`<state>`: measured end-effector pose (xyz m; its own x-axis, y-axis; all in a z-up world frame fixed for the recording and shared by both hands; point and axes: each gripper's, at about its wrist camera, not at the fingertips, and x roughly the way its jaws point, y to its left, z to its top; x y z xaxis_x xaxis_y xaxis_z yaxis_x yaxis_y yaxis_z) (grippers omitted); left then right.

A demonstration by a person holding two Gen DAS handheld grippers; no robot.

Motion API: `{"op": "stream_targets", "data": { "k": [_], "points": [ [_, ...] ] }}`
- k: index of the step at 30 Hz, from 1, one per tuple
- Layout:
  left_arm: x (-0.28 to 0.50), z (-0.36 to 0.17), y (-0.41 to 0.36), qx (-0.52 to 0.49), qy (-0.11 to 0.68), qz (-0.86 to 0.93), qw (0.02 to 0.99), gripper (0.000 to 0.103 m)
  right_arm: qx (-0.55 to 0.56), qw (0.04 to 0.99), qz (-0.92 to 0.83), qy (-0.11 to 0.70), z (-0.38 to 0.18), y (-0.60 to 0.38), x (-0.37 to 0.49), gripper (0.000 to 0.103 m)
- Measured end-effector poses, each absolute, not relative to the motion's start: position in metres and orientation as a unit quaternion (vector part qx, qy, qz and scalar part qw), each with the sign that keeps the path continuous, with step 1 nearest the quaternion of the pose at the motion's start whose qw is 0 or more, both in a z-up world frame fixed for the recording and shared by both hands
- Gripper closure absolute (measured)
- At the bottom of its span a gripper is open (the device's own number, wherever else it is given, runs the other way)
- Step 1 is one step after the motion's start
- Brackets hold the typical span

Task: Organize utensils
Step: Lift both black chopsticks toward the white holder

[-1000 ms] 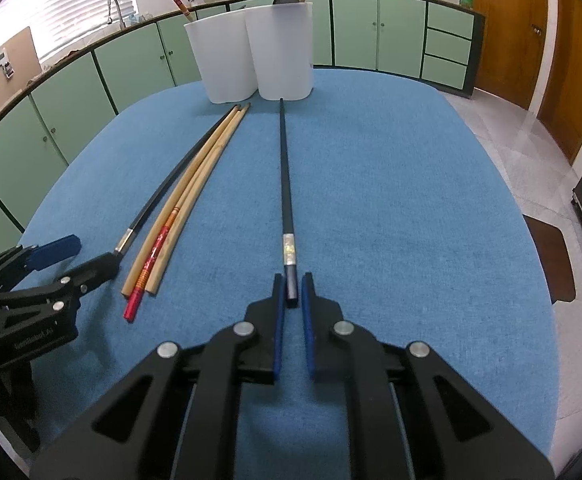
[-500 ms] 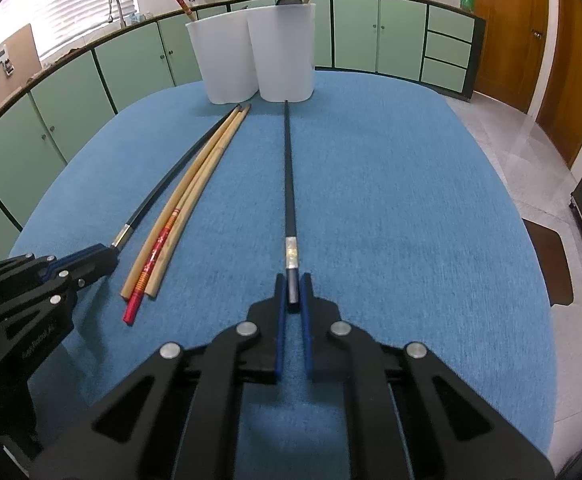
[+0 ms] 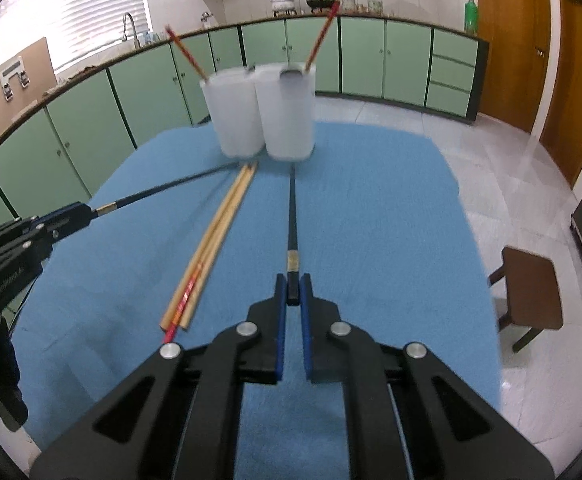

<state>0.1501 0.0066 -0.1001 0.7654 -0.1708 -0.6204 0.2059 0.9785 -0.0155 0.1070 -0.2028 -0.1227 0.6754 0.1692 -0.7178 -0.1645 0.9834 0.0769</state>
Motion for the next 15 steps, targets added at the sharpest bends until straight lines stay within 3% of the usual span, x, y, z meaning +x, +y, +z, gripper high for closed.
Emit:
{"op": "stream_targets", "data": {
  "k": [15],
  "points": [
    [0.166, -0.019, 0.01, 0.014, 0.245, -0.131, 0.961, 0.097, -0.002, 0.948, 0.13, 0.289, -0.008, -0.218, 0.126, 0.097]
  ]
}}
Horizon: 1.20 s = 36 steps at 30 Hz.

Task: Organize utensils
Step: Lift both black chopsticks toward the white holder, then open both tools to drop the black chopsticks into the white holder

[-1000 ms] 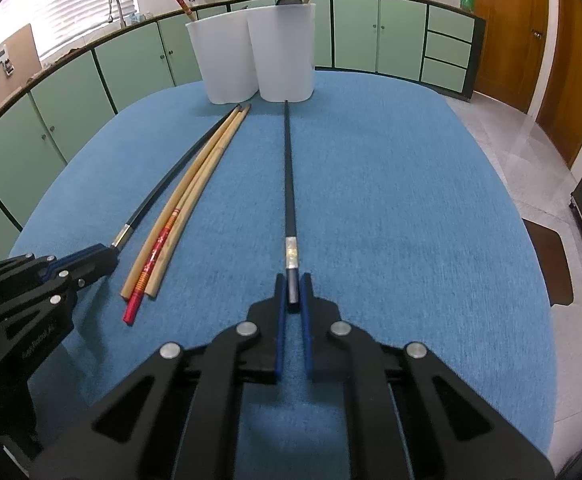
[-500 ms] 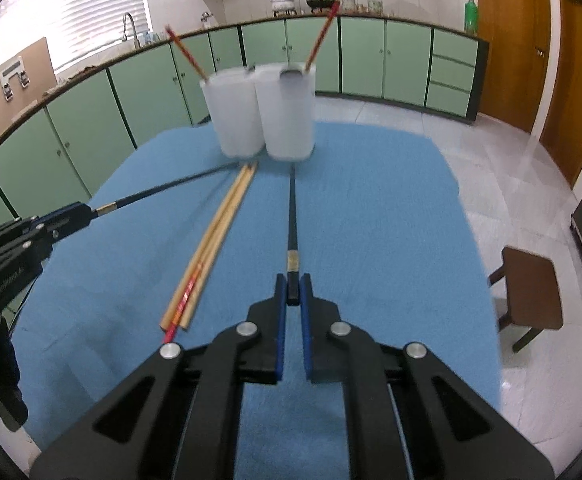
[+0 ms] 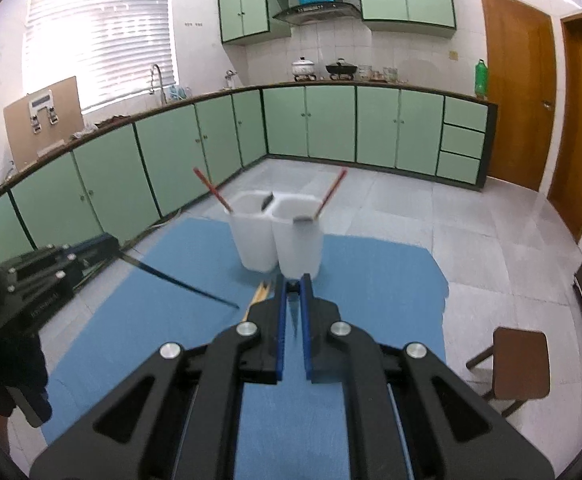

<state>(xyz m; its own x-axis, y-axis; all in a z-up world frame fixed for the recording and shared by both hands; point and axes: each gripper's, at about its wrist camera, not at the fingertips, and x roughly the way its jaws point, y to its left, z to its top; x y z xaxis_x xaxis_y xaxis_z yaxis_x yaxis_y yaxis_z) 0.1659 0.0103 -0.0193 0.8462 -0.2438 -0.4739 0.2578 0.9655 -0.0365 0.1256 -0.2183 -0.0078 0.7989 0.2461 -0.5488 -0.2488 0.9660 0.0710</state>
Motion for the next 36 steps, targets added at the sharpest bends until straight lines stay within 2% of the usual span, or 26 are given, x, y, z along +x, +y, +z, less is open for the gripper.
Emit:
{"op": "stream_targets", "data": {
  "k": [15, 27, 31, 36],
  "points": [
    [0.19, 0.011, 0.003, 0.008, 0.217, -0.155, 0.964, 0.097, 0.016, 0.95, 0.176, 0.259, 0.05, -0.226, 0.165, 0.097],
    [0.235, 0.095, -0.007, 0.002, 0.121, -0.17, 0.978, 0.097, 0.039, 0.968, 0.177, 0.175, 0.13, -0.233, 0.224, 0.097],
    [0.272, 0.116, -0.01, -0.006, 0.099, -0.159, 0.982, 0.097, 0.043, 0.973, 0.158, 0.165, 0.137, -0.237, 0.26, 0.097],
    [0.319, 0.108, -0.02, 0.009, 0.094, -0.129, 0.987, 0.097, 0.035, 0.976, 0.141, 0.162, 0.119, -0.236, 0.296, 0.097]
  ]
}}
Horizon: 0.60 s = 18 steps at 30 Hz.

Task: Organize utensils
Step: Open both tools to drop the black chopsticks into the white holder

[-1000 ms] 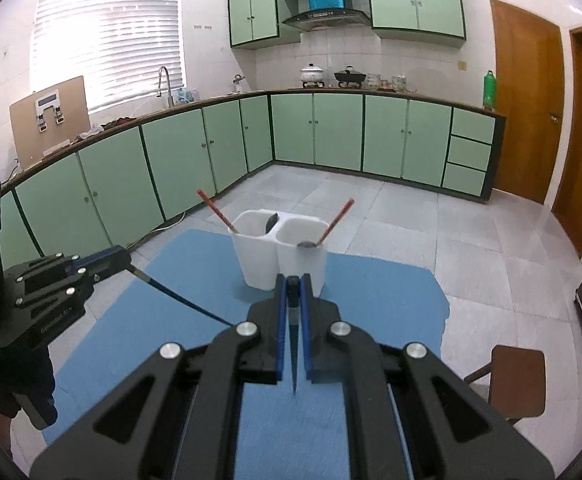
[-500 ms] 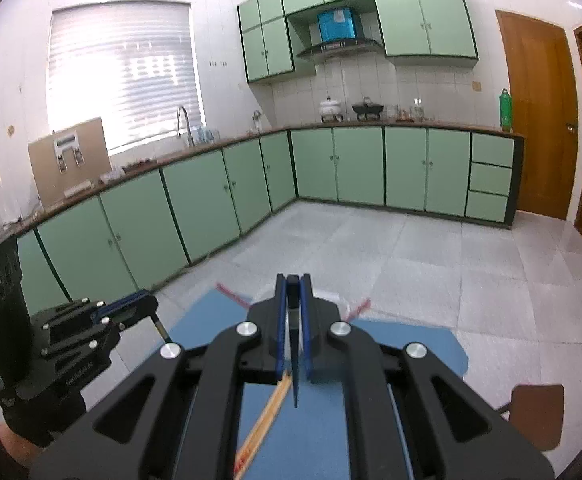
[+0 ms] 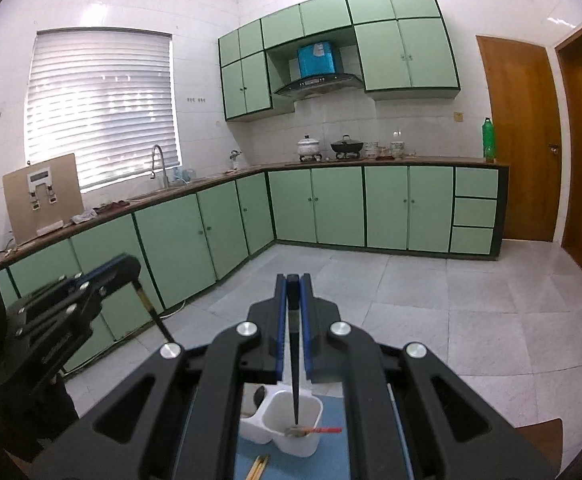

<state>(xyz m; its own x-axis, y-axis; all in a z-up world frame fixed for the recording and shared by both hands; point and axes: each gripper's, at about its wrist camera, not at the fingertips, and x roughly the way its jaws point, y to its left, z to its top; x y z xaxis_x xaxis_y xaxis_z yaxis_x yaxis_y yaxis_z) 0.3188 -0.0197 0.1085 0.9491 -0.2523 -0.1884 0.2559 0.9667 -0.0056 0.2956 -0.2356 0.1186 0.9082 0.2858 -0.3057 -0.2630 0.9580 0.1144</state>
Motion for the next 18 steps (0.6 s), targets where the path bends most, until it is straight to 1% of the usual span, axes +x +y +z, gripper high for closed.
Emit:
{"op": "stream_targets", "data": {
  "k": [5, 8, 9, 10, 11, 12, 13, 15, 16, 17, 18],
  "points": [
    [0.353, 0.075, -0.024, 0.011, 0.13, -0.121, 0.984, 0.097, 0.041, 0.971, 0.135, 0.193, 0.082, -0.228, 0.321, 0.097],
    [0.365, 0.058, -0.018, -0.011, 0.163, -0.124, 0.979, 0.097, 0.043, 0.966, 0.136, 0.216, 0.063, -0.223, 0.327, 0.096],
    [0.367, 0.053, -0.015, -0.02, 0.171, -0.124, 0.977, 0.093, 0.041, 0.965, 0.134, 0.221, 0.058, -0.22, 0.325, 0.095],
    [0.368, 0.05, -0.012, -0.028, 0.176, -0.125, 0.976, 0.085, 0.037, 0.965, 0.132, 0.222, 0.054, -0.22, 0.325, 0.088],
    [0.368, 0.048, -0.009, -0.032, 0.176, -0.124, 0.976, 0.081, 0.034, 0.966, 0.13, 0.221, 0.052, -0.22, 0.323, 0.075],
    [0.366, 0.047, -0.006, -0.033, 0.174, -0.123, 0.977, 0.074, 0.032, 0.967, 0.125, 0.218, 0.05, -0.221, 0.319, 0.069],
    [0.364, 0.048, -0.005, -0.032, 0.171, -0.122, 0.977, 0.072, 0.033, 0.969, 0.117, 0.213, 0.05, -0.223, 0.315, 0.06],
    [0.358, 0.05, -0.003, -0.029, 0.169, -0.122, 0.978, 0.067, 0.035, 0.971, 0.109, 0.209, 0.049, -0.227, 0.31, 0.057],
    [0.354, 0.051, -0.002, -0.028, 0.167, -0.122, 0.978, 0.066, 0.036, 0.973, 0.101, 0.206, 0.05, -0.23, 0.306, 0.051],
    [0.345, 0.053, 0.0, -0.026, 0.161, -0.12, 0.979, 0.061, 0.036, 0.974, 0.095, 0.204, 0.05, -0.234, 0.304, 0.044],
    [0.339, 0.054, 0.0, -0.023, 0.158, -0.117, 0.98, 0.054, 0.036, 0.975, 0.088, 0.199, 0.05, -0.238, 0.3, 0.041]
  ]
}}
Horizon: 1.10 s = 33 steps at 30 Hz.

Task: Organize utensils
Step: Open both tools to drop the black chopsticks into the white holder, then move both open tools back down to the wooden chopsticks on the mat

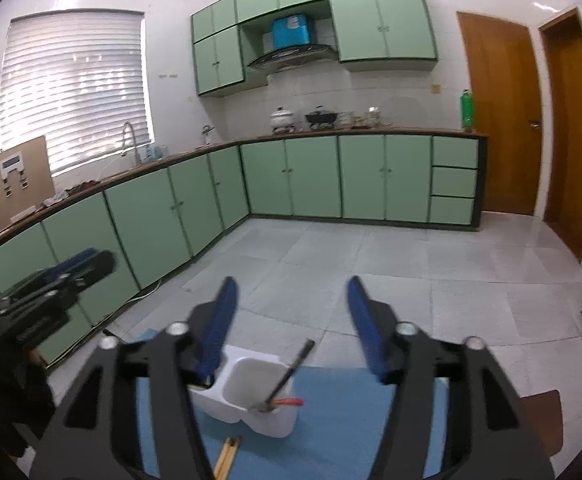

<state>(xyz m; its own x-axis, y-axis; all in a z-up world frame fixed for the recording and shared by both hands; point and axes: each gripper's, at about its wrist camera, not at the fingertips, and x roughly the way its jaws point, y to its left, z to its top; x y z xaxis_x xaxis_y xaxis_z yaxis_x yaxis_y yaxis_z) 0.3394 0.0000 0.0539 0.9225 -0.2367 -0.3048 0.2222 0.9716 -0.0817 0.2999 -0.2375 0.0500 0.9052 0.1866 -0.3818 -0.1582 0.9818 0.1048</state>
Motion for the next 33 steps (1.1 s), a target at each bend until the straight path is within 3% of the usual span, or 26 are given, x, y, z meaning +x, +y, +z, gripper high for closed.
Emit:
{"op": "stream_targets", "data": {
  "k": [4, 12, 25, 33],
  "points": [
    [0.308, 0.054, 0.004, -0.014, 0.147, -0.11, 0.983, 0.041, 0.027, 0.981, 0.057, 0.183, 0.046, -0.251, 0.272, 0.023],
    [0.245, 0.01, 0.012, -0.01, 0.167, -0.096, 0.981, 0.022, 0.018, 0.981, 0.038, 0.187, 0.0, -0.26, 0.207, 0.01],
    [0.195, -0.125, 0.036, 0.005, 0.318, -0.059, 0.946, 0.019, 0.056, 0.939, 0.045, 0.337, -0.139, -0.231, 0.129, 0.008],
    [0.18, -0.168, 0.048, 0.017, 0.364, -0.039, 0.93, 0.019, 0.061, 0.915, 0.062, 0.394, -0.173, -0.197, 0.115, 0.008]
  ]
}}
